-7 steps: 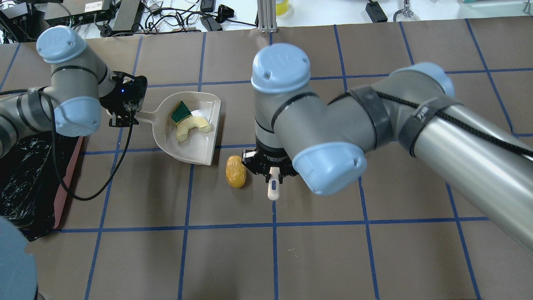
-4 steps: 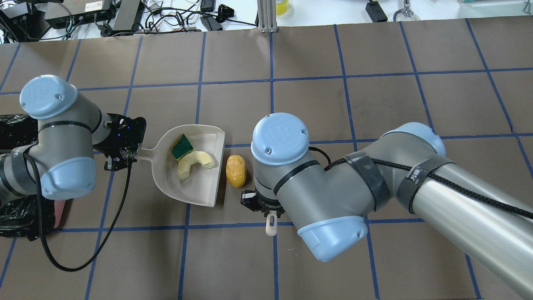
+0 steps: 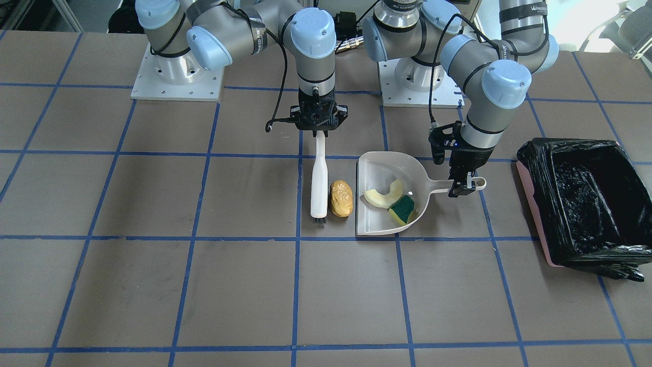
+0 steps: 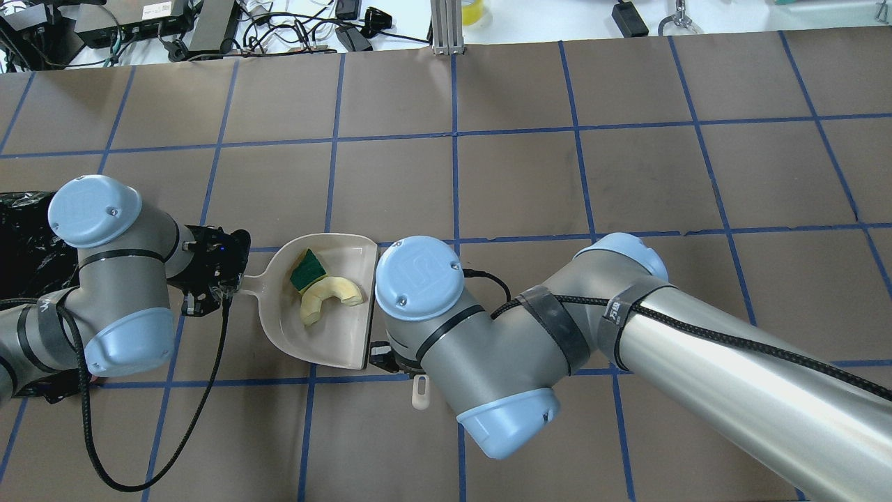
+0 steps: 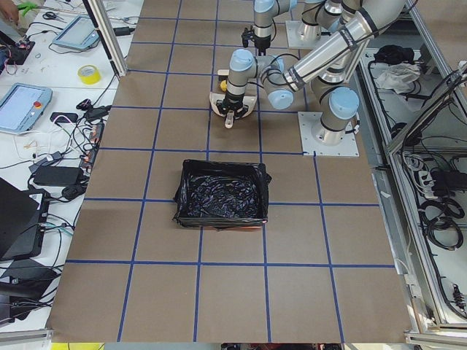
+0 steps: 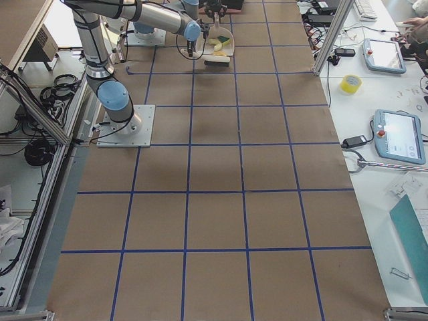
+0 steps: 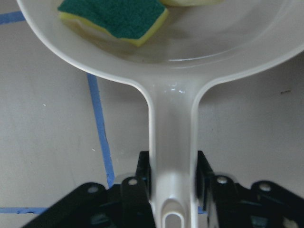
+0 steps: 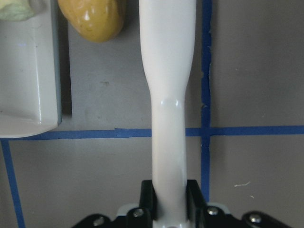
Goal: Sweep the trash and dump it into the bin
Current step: 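Sweep the yellow potato into the dustpan with the right-held brush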
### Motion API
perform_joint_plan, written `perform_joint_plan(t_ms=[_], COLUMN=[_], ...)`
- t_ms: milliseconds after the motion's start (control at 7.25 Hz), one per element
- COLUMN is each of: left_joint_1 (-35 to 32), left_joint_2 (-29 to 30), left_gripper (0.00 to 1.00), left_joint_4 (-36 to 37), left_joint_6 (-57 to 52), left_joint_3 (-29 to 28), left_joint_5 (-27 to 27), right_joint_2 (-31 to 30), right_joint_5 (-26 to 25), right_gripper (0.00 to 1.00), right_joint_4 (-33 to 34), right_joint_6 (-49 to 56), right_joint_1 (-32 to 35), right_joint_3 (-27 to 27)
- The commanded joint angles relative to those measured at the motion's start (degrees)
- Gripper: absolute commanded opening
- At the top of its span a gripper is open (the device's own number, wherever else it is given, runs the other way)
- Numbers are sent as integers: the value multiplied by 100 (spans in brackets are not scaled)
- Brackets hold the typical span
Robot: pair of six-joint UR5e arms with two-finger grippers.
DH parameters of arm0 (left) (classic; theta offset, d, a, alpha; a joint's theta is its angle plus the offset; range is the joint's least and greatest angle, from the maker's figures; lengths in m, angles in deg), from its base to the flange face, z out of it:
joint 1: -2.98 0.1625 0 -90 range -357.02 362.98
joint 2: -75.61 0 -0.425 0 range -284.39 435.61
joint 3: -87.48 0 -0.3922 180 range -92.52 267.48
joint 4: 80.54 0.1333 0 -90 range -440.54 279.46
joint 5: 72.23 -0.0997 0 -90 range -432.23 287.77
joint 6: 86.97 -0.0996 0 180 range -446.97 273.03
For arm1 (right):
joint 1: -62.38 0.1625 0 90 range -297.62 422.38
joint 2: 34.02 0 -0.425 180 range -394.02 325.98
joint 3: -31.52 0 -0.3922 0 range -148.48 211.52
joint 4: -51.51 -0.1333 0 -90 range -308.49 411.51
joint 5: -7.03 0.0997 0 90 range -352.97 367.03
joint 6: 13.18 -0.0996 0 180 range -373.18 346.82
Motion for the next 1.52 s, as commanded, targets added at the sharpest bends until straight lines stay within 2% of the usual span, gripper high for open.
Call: perform_joint_plan(t_ms=[0,138,276,414,690,966,1379], left_joint_1=[-25,-42,-60,-60,-60,-60,-69], left_joint_2=[56,74,74,83,144,171,197], left_gripper=[0,0,0,0,0,0,0], left_joint_4=[12,12,12,12,12,12,12], left_joint_6=[92,223,294,303,321,365,391], left_joint_3=[-25,-25,-33,-33,-42,-42,-42], left_joint_5=[-129,-122,-113,-104,-104,-95,-95], right_joint_2=[82,125,152,291,581,644,548], right_joint_5=[195,222,570,739,758,758,680], right_gripper=[0,0,0,0,0,0,0], right_joint_4=[273,362,684,705,1074,1048,944], right_joint_6=[-317,-493,-712,-828,-1310,-1671,-1560], right_joint_1=[146,243,296,323,743,841,886], right_joint_3=[17,43,96,218,525,737,746])
